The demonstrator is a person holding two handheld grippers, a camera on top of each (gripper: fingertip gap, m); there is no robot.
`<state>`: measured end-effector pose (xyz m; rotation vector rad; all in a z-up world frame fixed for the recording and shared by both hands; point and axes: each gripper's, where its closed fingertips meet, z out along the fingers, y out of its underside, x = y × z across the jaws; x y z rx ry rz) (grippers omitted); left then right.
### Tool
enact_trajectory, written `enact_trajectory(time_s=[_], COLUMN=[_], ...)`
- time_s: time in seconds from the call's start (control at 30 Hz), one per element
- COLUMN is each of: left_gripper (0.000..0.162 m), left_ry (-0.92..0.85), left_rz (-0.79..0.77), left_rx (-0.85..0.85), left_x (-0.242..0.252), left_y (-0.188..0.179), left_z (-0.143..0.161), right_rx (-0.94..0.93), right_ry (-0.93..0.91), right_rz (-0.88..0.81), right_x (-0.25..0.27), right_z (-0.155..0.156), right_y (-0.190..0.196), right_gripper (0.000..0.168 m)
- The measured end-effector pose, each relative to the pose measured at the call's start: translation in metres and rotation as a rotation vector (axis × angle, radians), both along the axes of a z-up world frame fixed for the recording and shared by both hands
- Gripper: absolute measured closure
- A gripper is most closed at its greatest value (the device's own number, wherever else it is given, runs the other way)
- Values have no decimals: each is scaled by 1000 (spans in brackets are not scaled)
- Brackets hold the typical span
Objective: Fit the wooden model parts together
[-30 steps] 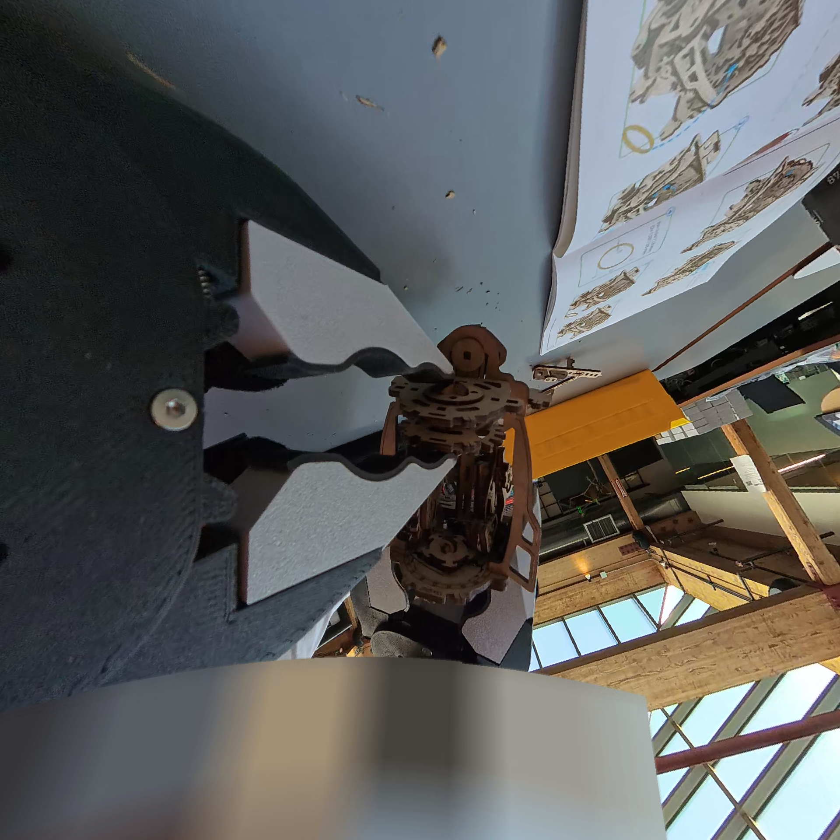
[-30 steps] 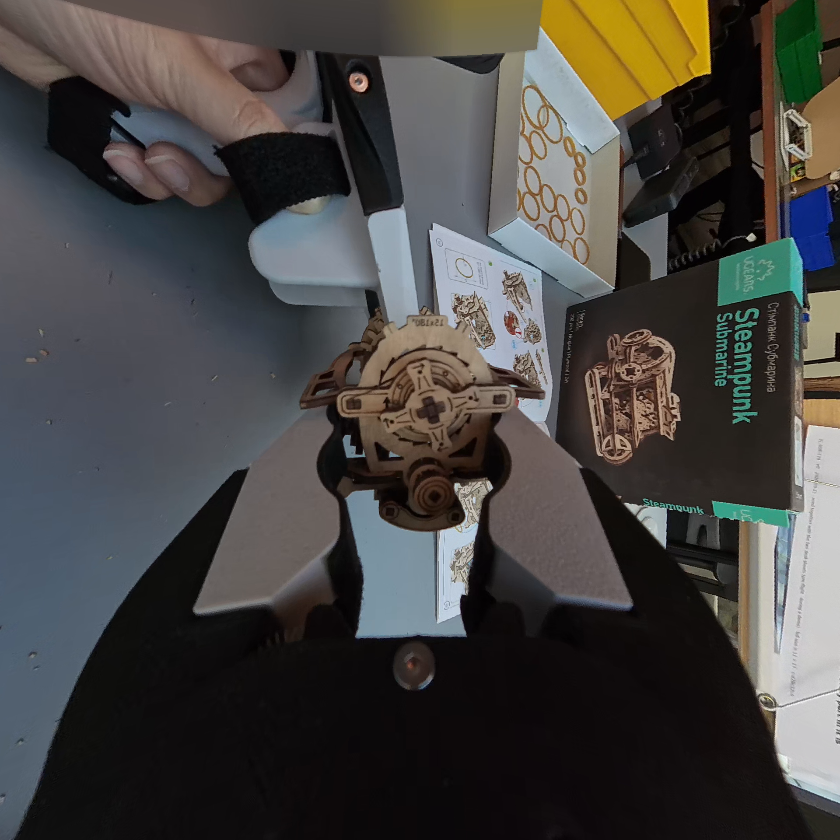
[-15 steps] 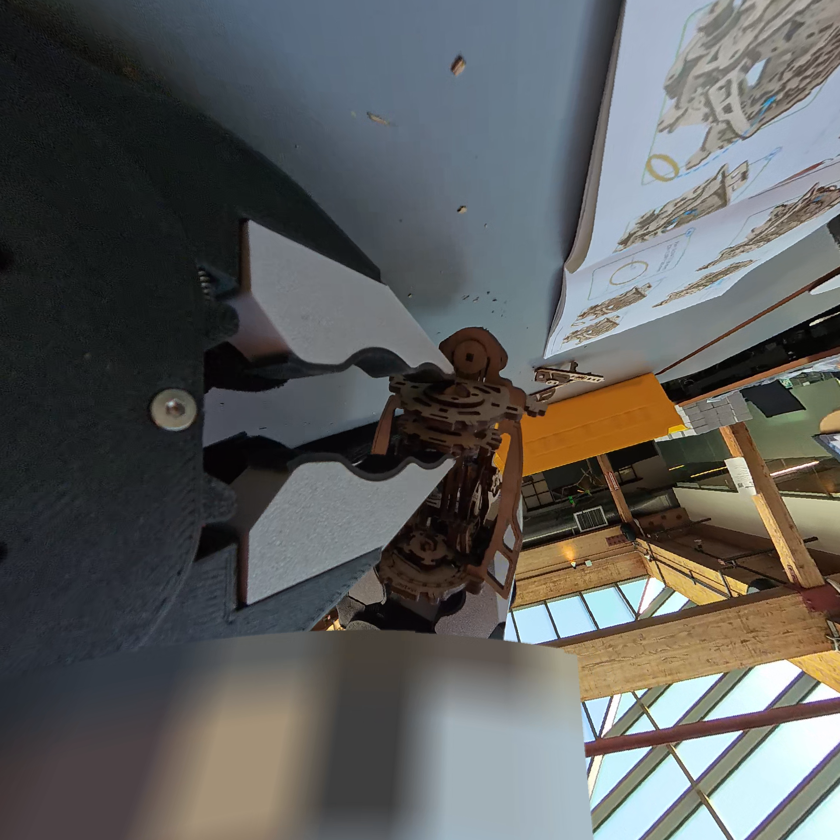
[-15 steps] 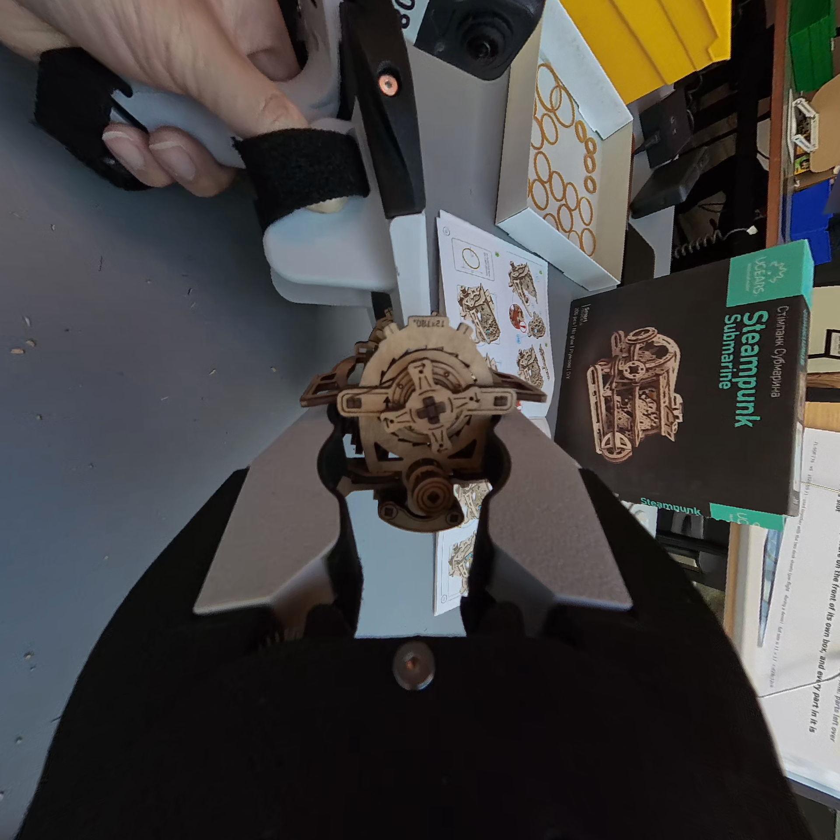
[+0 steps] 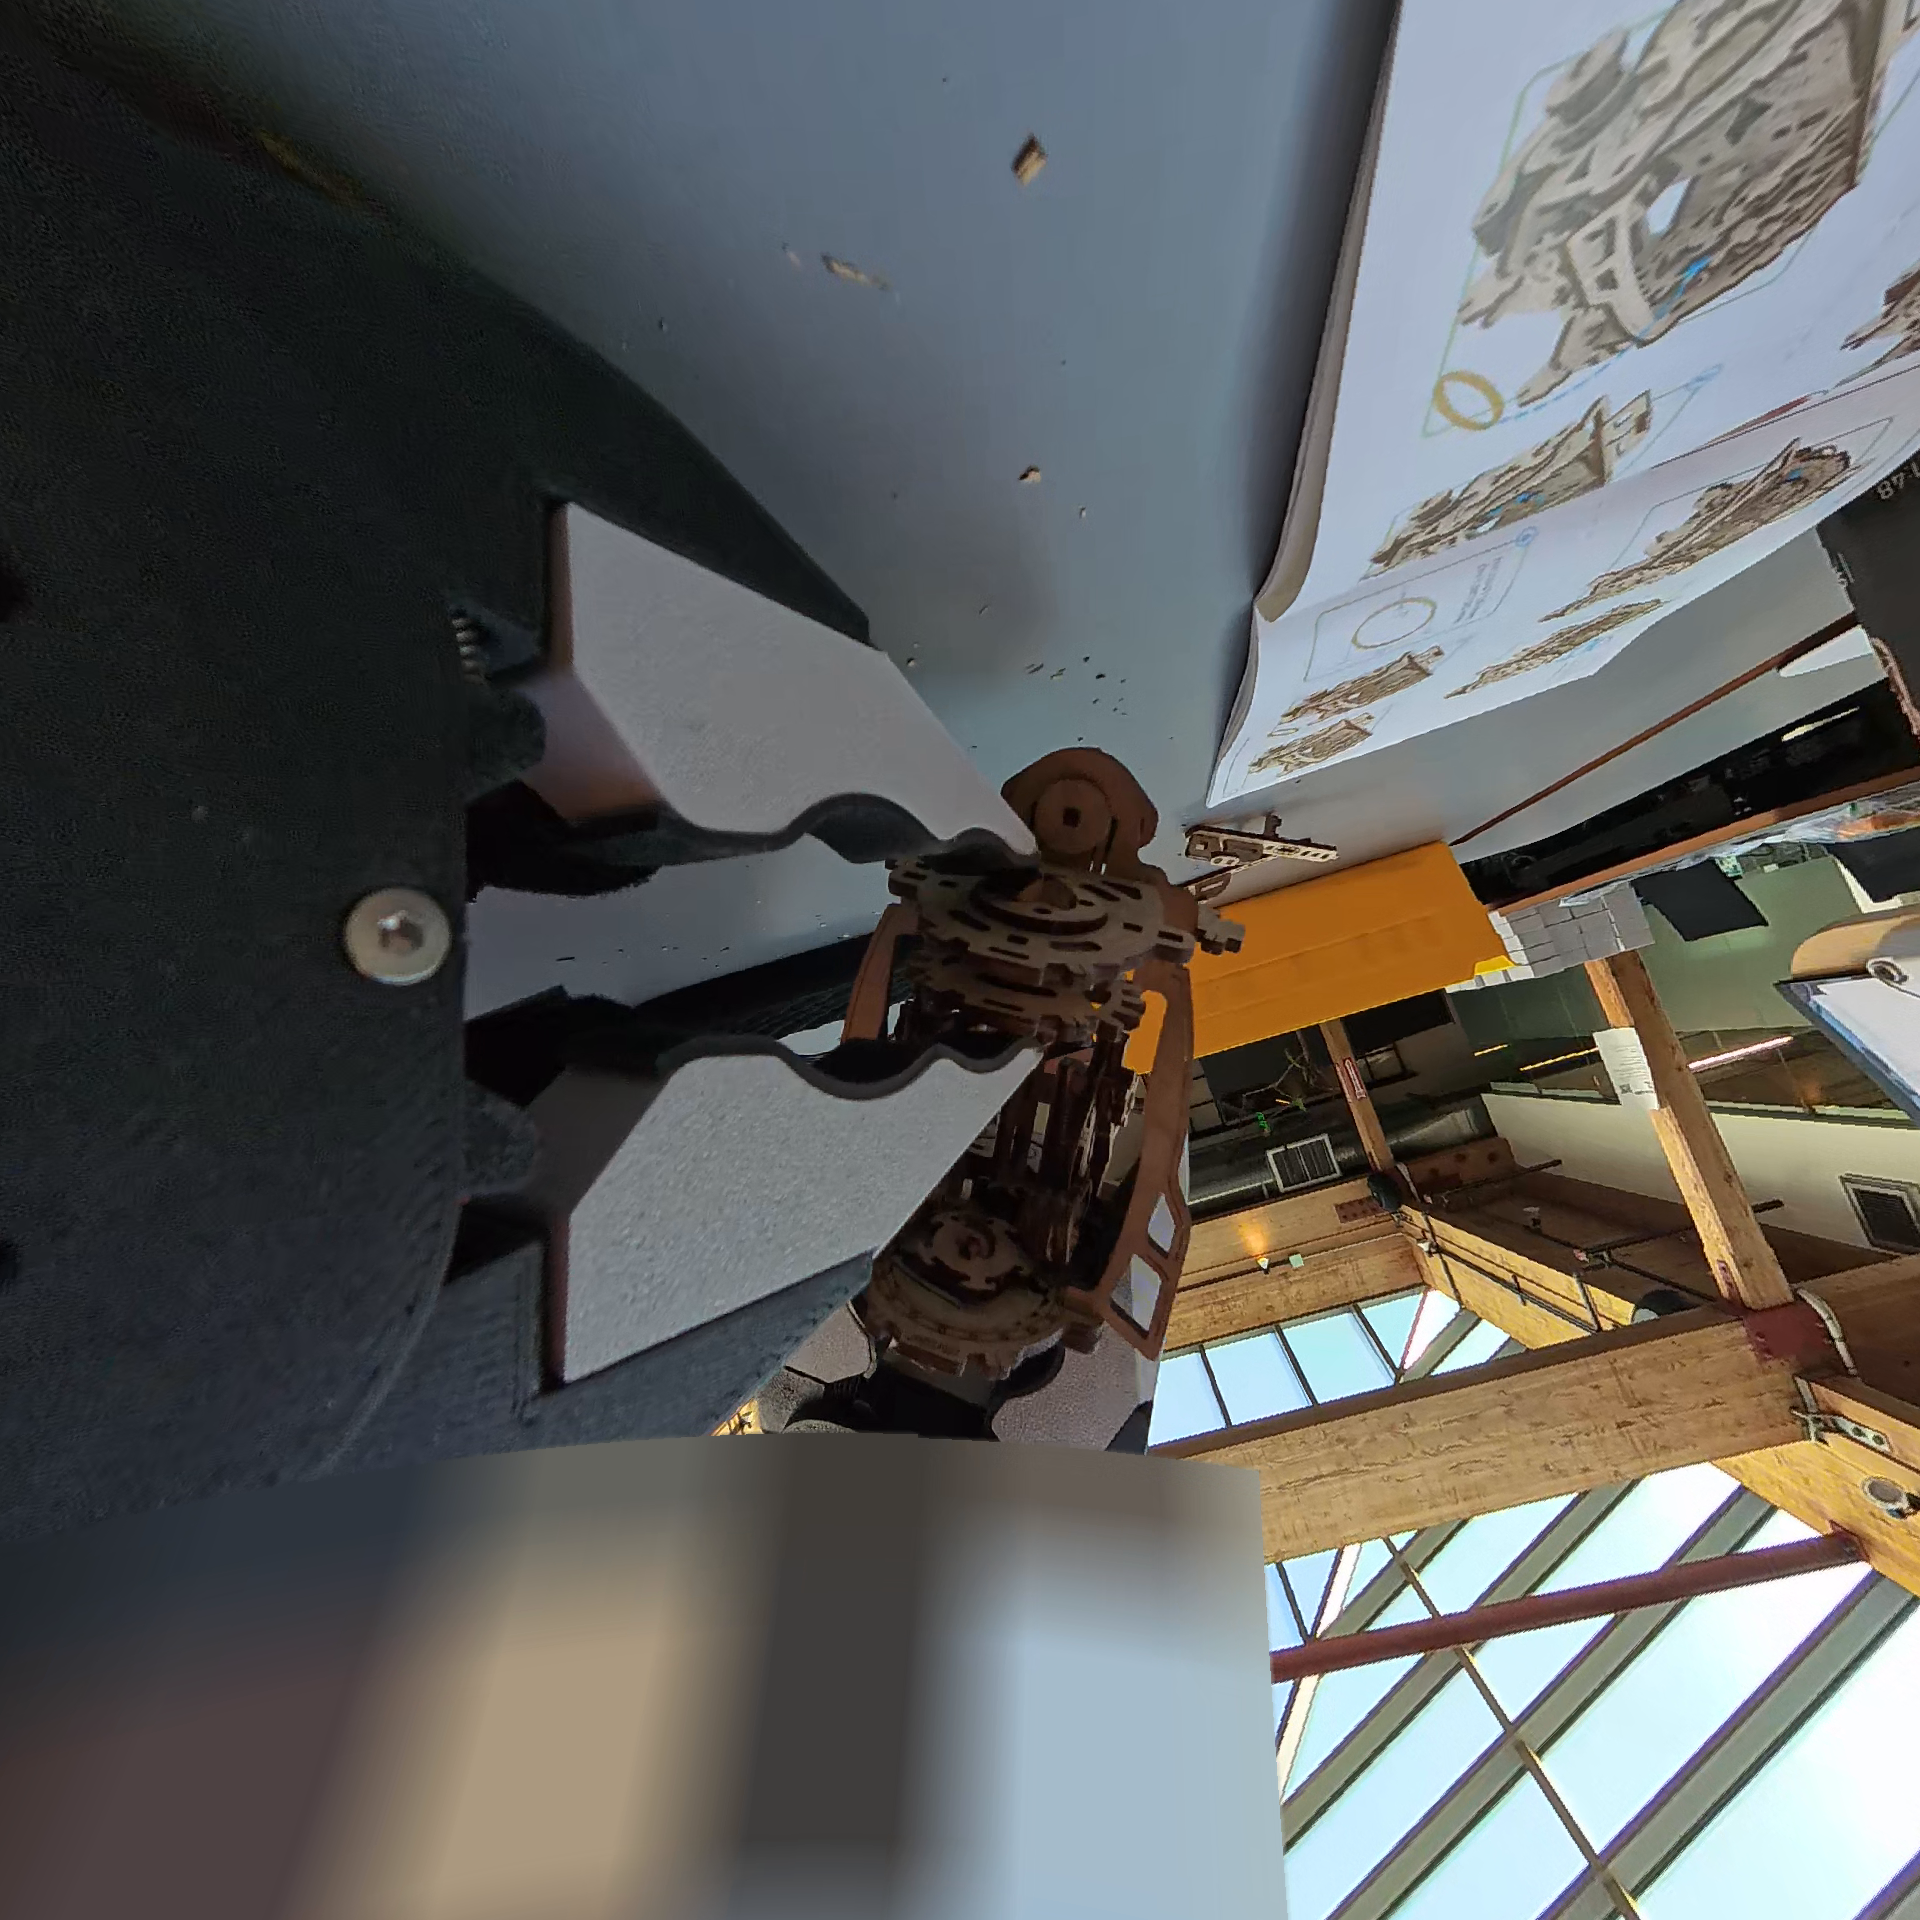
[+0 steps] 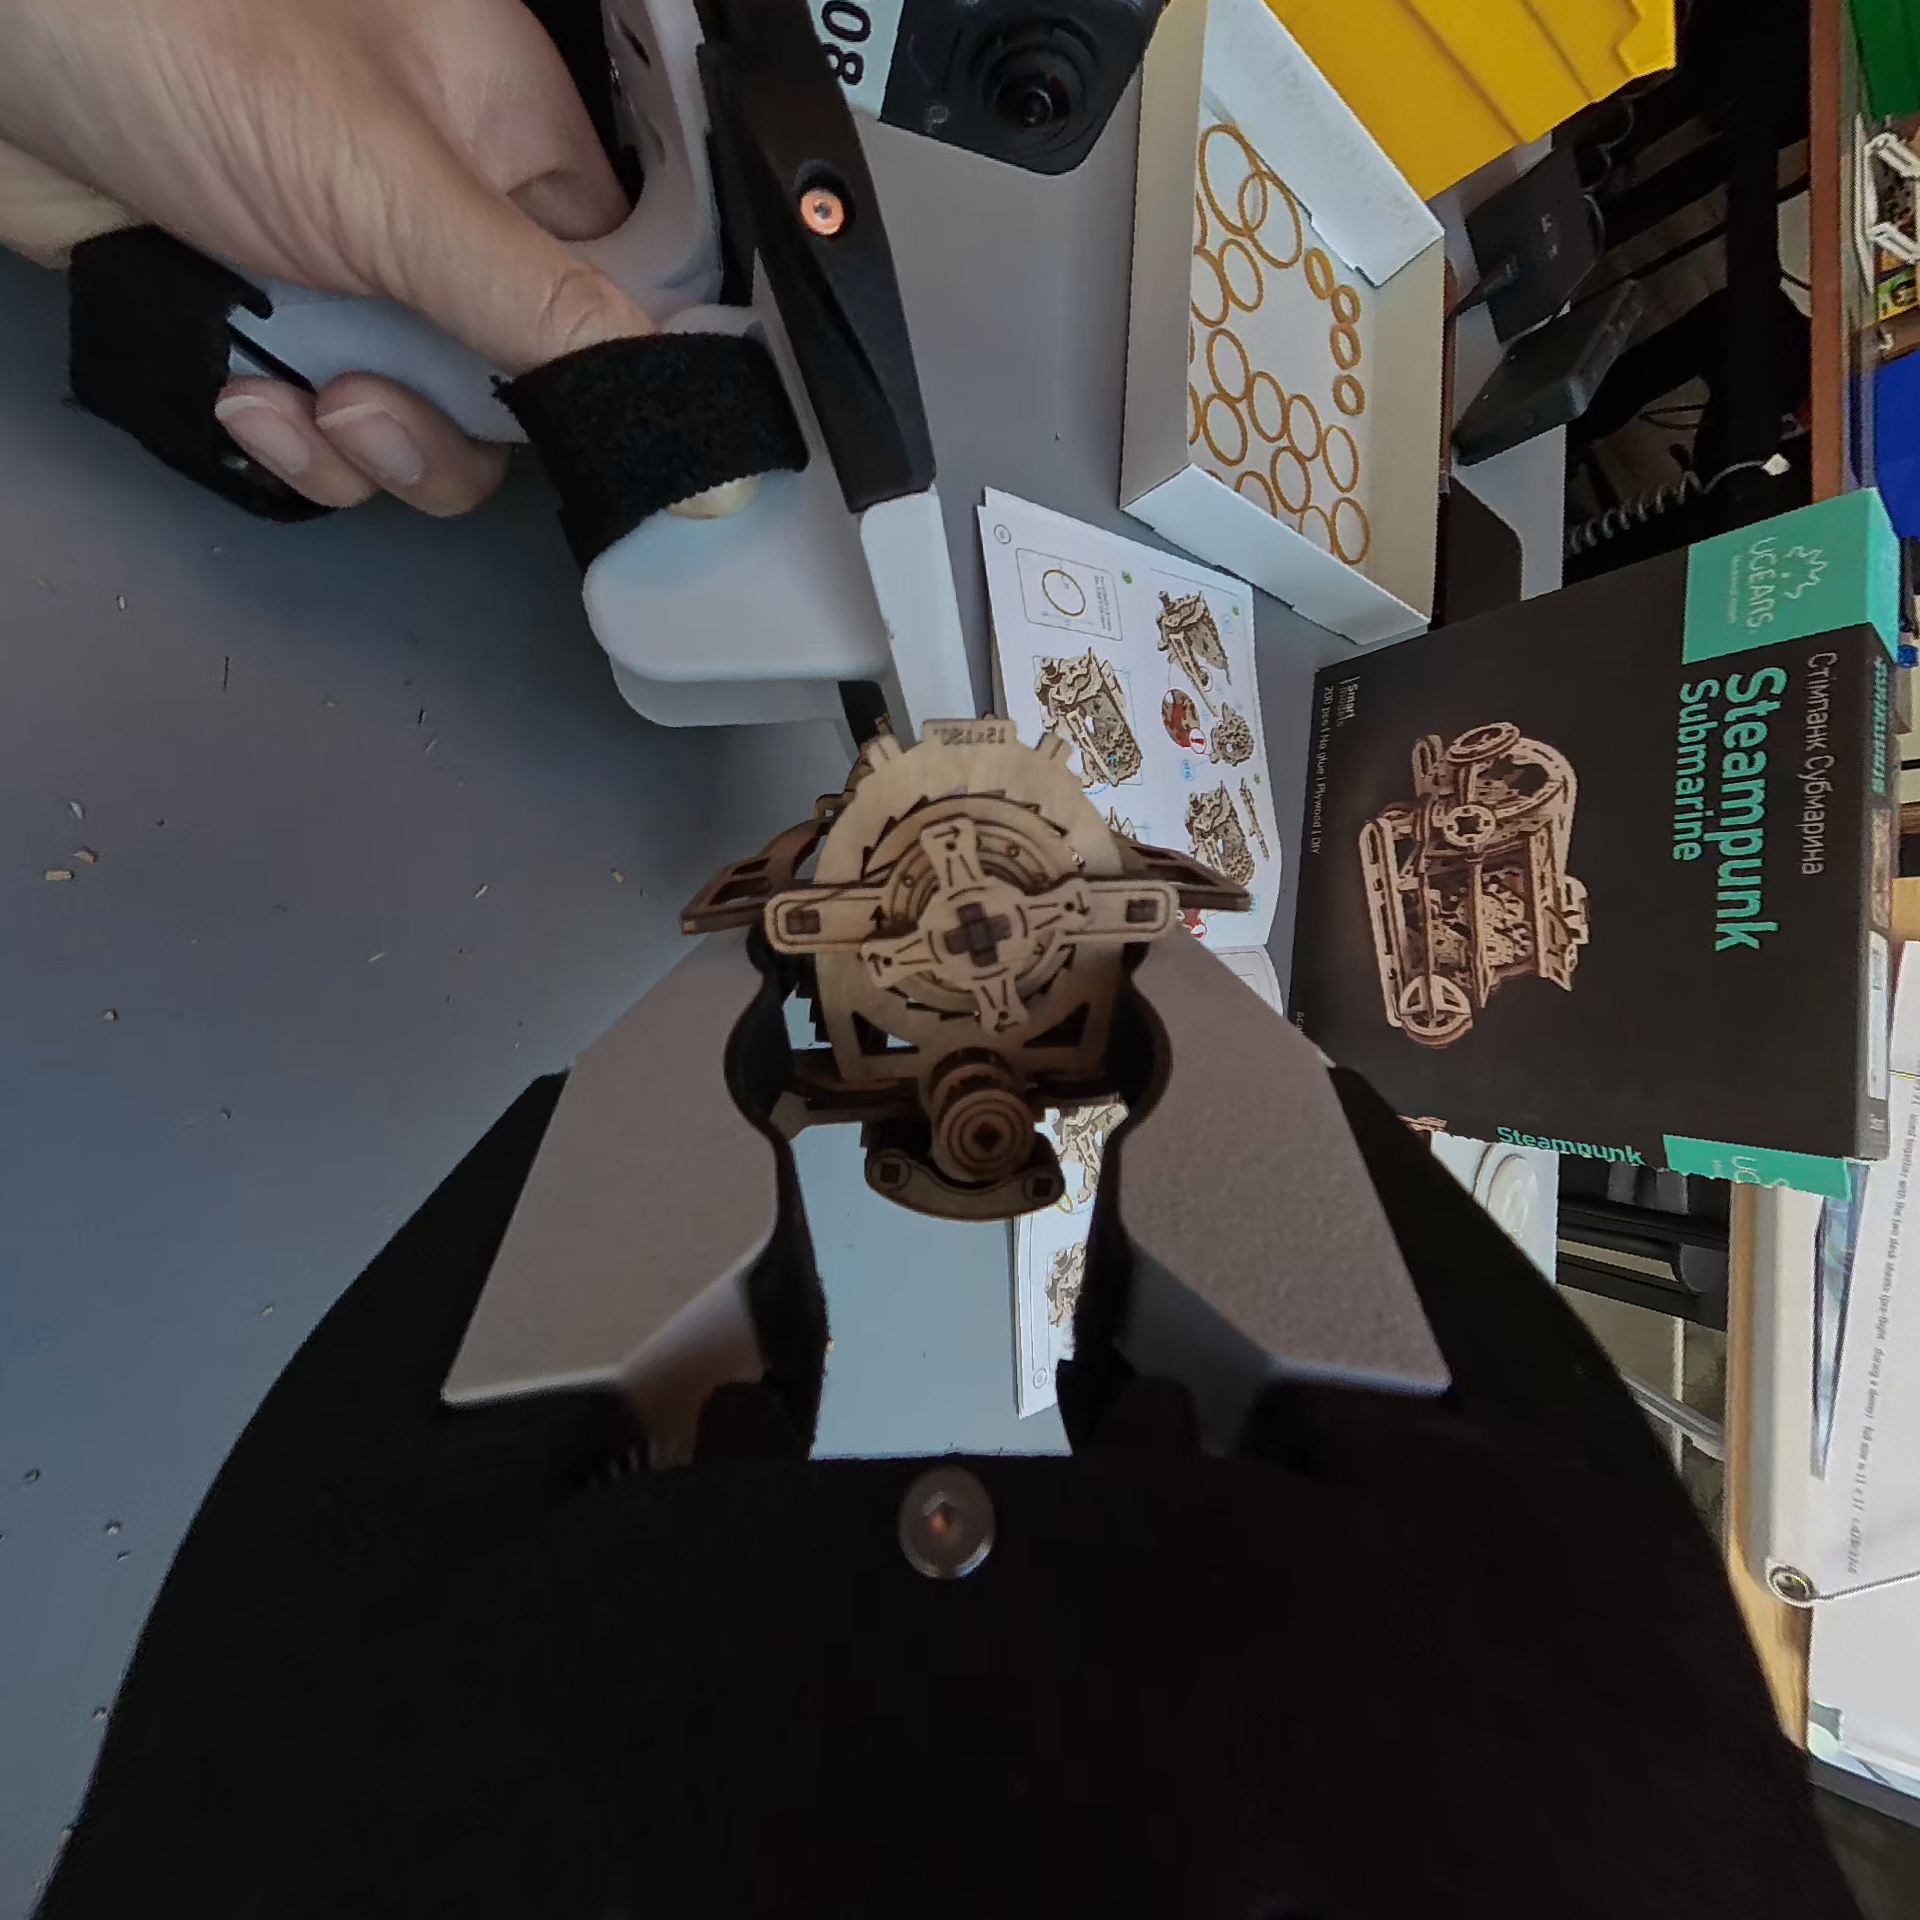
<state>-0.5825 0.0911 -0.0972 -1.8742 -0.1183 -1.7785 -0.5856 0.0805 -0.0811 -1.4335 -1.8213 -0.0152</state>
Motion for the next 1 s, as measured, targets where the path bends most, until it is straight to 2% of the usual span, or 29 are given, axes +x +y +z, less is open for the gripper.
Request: enact_trajectory(time_s=[0.63, 1.0], left_gripper=[134, 135], left_ry=[-20, -117], left_rz=[14, -4], left_rx=[-8, -189], left_x=[0, -1], left_y=[1, 4], left_z=[4, -8], right_rx=[15, -95], right_ry=[-15, -104], right_rz=[-14, -50], right_x=[-1, 3], right_z=[2, -9], right_y=[-1, 3], right_gripper=[108, 106])
